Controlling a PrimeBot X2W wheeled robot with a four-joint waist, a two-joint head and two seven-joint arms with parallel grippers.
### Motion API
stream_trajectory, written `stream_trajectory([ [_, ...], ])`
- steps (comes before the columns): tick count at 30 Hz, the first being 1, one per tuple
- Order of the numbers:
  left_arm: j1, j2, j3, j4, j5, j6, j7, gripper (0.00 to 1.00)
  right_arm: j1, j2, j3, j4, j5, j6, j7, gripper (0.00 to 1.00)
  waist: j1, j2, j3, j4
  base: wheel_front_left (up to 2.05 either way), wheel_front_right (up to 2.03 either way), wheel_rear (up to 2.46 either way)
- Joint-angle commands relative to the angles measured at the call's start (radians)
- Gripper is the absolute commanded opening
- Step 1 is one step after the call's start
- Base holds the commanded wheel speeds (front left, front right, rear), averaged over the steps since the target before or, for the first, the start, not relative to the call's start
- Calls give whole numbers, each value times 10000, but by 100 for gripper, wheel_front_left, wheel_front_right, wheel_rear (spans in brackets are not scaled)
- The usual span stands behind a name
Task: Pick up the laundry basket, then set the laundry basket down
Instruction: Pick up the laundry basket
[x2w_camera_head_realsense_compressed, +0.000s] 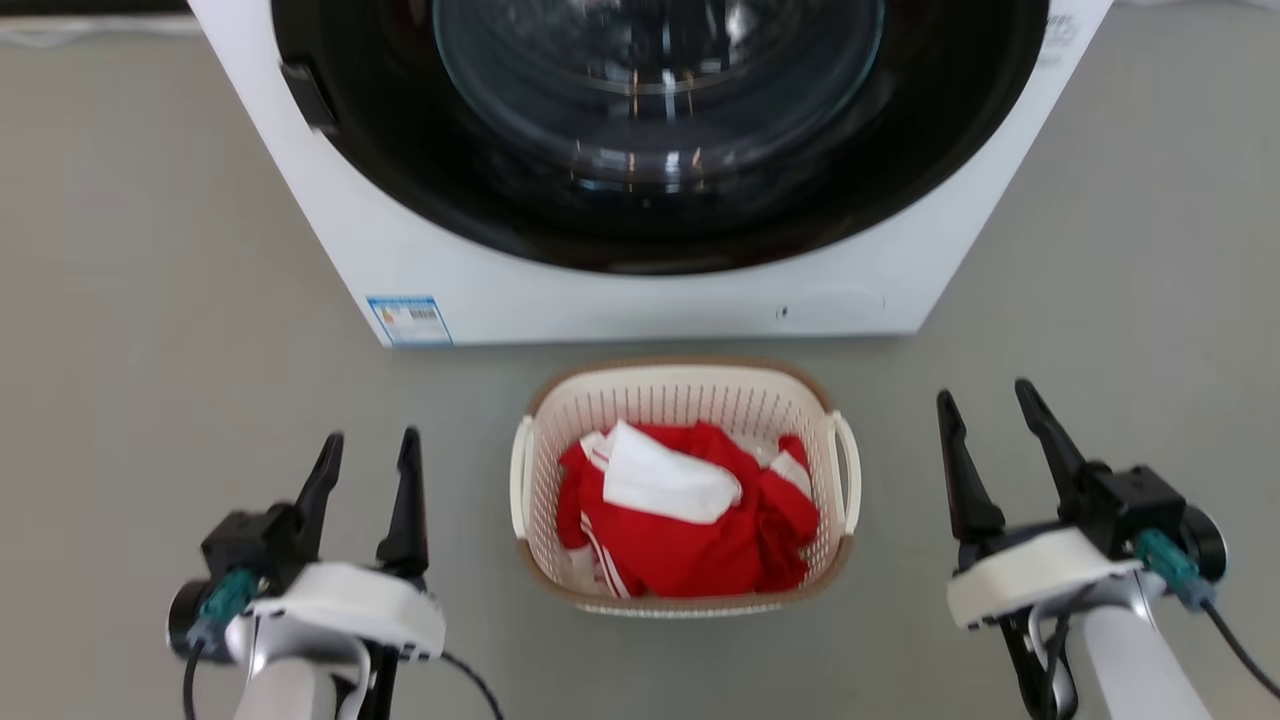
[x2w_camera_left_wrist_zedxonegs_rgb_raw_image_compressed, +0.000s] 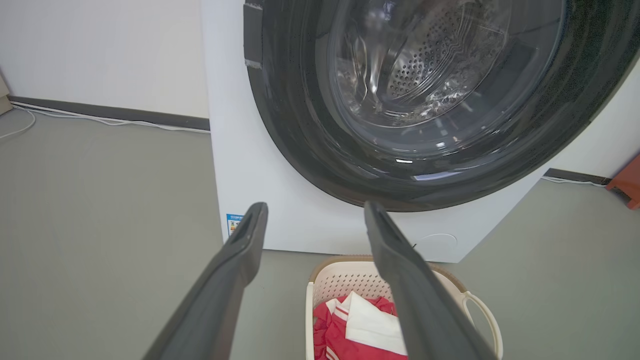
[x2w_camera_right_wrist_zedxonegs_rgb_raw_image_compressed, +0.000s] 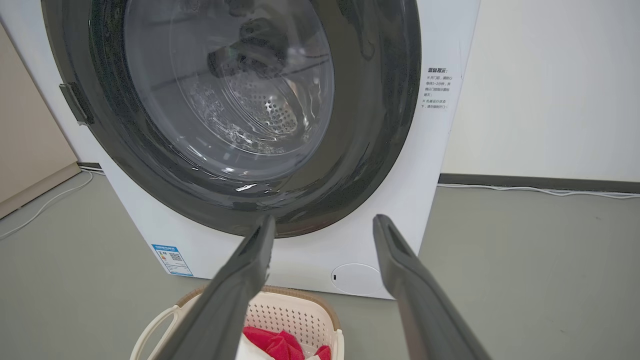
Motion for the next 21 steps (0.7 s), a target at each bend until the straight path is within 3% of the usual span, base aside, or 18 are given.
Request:
stream_trajectory([
  [1, -535, 119, 184, -93, -8, -17, -105, 100, -431, -37, 286, -100, 77, 62, -139, 100, 0, 0, 545, -56, 0, 0, 0],
  [11, -2342, 119, -511, 1039, -95, -66, -105, 100, -1987, -37, 238, 987, -77, 62, -139, 100, 0, 0, 2417, -58, 0, 0, 0],
  [21, -3769, 119, -1286, 2756, -281, -113, -105, 100, -3070, -37, 95, 2323, -103, 62, -139, 100, 0, 0, 3573, 9, 0, 0, 0],
])
